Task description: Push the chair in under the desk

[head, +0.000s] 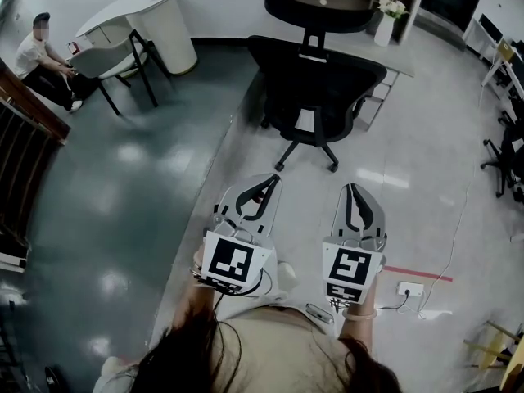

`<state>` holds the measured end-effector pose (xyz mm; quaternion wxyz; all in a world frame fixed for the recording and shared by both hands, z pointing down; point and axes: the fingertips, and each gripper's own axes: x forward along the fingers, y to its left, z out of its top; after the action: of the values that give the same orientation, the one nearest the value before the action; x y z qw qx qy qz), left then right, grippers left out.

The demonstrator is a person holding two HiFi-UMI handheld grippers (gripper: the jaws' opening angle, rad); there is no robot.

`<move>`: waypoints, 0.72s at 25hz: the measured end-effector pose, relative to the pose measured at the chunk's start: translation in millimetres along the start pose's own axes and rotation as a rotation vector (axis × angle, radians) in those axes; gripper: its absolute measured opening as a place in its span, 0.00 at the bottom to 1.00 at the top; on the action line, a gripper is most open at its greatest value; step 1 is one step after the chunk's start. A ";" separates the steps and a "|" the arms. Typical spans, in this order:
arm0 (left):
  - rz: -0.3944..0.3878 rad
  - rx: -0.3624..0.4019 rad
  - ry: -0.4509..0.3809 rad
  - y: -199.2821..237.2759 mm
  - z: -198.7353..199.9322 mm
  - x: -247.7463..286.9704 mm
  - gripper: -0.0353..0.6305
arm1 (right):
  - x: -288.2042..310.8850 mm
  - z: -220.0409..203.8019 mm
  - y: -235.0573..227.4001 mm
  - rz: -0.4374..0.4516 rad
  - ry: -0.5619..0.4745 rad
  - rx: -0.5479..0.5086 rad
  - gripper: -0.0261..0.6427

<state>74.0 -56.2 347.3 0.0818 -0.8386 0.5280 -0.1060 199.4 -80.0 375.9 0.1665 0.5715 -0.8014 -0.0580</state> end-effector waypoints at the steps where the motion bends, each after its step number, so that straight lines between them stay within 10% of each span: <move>1: 0.001 0.002 -0.001 -1.2 -0.5 -2.7 0.07 | -3.5 -1.2 0.5 -0.003 -0.001 0.001 0.09; 18: 0.029 0.064 0.024 0.2 -6.0 -20.6 0.07 | -11.3 -9.7 5.6 -0.031 0.008 -0.033 0.09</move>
<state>63.6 -37.9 351.2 0.1040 -0.8265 0.5373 -0.1315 200.9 -66.6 384.4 0.1783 0.5814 -0.7906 -0.0715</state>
